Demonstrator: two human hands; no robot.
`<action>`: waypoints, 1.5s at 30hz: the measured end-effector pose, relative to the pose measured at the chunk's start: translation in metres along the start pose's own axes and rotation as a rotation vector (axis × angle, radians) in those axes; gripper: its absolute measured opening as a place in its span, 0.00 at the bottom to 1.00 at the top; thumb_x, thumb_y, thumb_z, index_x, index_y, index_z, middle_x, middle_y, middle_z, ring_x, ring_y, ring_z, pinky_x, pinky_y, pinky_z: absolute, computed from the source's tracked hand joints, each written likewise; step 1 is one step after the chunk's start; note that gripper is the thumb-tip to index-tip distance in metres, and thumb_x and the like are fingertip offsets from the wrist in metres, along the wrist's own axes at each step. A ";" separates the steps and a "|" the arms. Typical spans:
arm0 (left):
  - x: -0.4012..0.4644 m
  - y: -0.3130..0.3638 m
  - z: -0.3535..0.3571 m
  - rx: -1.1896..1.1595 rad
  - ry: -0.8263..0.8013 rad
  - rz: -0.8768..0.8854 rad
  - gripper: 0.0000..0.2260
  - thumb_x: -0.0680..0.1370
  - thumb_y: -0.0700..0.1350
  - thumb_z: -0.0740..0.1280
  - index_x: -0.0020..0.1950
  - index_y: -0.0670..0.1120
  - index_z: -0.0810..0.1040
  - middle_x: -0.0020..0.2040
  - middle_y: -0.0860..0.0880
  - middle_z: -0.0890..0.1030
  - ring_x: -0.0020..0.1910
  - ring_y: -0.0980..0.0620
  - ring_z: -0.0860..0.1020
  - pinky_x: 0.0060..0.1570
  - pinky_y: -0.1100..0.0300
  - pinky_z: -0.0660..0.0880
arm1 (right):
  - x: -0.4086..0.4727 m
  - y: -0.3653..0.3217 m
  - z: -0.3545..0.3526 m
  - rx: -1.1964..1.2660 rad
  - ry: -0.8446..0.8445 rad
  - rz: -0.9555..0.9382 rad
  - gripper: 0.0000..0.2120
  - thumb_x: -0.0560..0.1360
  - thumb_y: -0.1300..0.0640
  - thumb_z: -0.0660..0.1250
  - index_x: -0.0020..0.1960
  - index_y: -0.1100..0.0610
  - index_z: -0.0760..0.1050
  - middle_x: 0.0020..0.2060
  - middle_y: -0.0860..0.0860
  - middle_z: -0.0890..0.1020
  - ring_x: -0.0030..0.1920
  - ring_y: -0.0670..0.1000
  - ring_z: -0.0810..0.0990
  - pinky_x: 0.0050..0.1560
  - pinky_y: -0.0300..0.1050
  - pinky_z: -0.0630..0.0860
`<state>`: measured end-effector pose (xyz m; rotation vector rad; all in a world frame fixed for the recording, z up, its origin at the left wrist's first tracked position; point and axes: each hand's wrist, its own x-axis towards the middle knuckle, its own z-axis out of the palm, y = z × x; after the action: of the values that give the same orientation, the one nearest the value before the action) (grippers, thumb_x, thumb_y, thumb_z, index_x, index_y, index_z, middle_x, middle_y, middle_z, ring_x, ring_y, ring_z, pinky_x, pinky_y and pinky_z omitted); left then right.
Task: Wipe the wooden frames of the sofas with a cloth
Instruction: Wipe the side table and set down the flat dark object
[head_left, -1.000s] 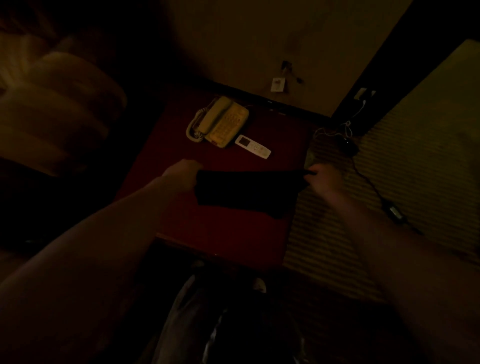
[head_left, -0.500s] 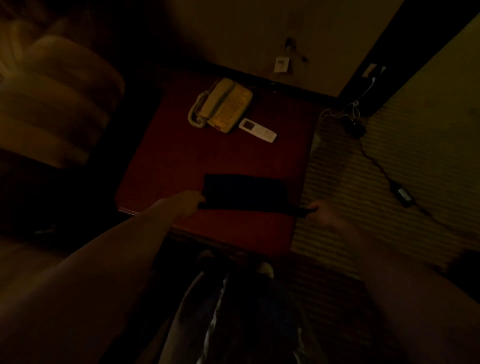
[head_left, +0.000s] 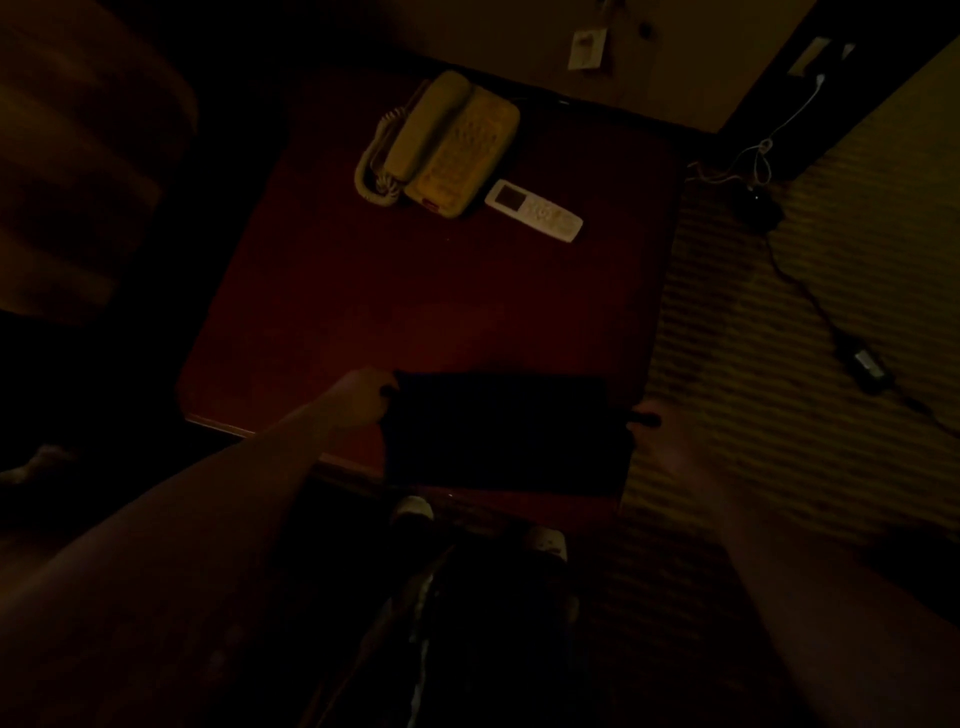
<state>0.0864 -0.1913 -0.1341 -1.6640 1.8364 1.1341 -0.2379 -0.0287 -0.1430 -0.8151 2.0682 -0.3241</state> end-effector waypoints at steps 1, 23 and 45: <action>0.009 -0.002 0.000 0.003 0.052 0.007 0.13 0.80 0.38 0.59 0.63 0.41 0.76 0.59 0.40 0.77 0.51 0.43 0.78 0.39 0.63 0.72 | 0.009 -0.005 0.001 -0.003 0.012 -0.016 0.13 0.79 0.59 0.62 0.62 0.61 0.73 0.57 0.56 0.77 0.51 0.54 0.76 0.47 0.42 0.70; 0.042 -0.001 0.083 -0.708 0.175 -0.343 0.09 0.77 0.42 0.67 0.41 0.41 0.71 0.39 0.46 0.73 0.44 0.45 0.76 0.53 0.52 0.75 | 0.014 -0.046 0.108 0.057 -0.188 -0.069 0.11 0.80 0.57 0.60 0.61 0.55 0.74 0.47 0.49 0.76 0.33 0.44 0.73 0.29 0.34 0.69; 0.041 0.130 0.093 -0.924 -0.258 -0.090 0.17 0.78 0.43 0.66 0.66 0.42 0.71 0.62 0.44 0.75 0.59 0.46 0.75 0.58 0.48 0.75 | 0.007 -0.048 0.080 0.644 -0.248 0.105 0.03 0.79 0.53 0.62 0.46 0.46 0.72 0.46 0.46 0.76 0.46 0.44 0.75 0.58 0.52 0.75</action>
<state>-0.0655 -0.1493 -0.1818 -1.8631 1.0930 2.2341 -0.1564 -0.0638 -0.1708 -0.3316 1.6183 -0.7418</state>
